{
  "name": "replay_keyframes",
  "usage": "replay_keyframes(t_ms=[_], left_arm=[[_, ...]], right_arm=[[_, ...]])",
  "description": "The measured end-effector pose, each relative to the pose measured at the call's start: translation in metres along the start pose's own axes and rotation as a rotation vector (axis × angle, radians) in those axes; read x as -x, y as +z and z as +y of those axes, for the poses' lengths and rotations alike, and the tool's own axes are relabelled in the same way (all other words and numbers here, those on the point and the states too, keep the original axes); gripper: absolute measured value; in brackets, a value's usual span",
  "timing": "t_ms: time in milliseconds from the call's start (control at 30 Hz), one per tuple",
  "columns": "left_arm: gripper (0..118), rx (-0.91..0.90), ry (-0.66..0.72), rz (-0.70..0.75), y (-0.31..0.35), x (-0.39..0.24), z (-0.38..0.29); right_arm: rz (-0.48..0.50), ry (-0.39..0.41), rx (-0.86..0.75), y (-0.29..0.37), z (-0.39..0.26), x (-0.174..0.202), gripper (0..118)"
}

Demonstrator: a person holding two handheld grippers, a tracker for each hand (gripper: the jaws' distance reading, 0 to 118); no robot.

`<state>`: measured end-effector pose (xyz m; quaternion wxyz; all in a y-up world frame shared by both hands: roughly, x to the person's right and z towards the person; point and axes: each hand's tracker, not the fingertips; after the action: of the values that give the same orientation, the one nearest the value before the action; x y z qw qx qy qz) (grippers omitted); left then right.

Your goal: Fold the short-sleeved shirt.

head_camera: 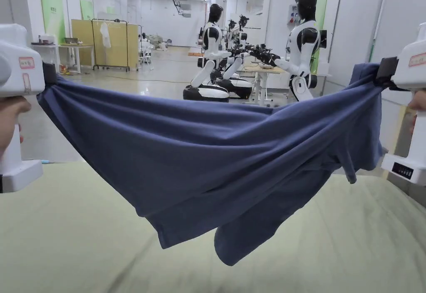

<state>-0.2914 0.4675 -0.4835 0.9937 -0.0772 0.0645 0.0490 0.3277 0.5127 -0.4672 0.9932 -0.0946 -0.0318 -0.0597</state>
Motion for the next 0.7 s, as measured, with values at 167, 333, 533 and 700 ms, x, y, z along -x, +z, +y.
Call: replay_keyframes(t_ms=[167, 333, 533, 700], left_arm=[[0, 0.115, 0.002, 0.025, -0.038, -0.002, -0.096], [0, 0.211, 0.029, 0.014, -0.032, -0.010, -0.156], [0, 0.226, -0.005, -0.029, 0.033, -0.002, -0.184], [0, 0.380, -0.079, -0.103, 0.118, 0.011, -0.236]], right_arm=[[-0.051, -0.017, 0.119, -0.047, -0.097, -0.011, 6], [-0.049, -0.086, 0.180, -0.055, -0.165, -0.030, 6], [-0.006, -0.068, 0.212, -0.007, -0.206, -0.059, 6], [0.015, 0.019, 0.284, 0.076, -0.272, -0.074, 6]])
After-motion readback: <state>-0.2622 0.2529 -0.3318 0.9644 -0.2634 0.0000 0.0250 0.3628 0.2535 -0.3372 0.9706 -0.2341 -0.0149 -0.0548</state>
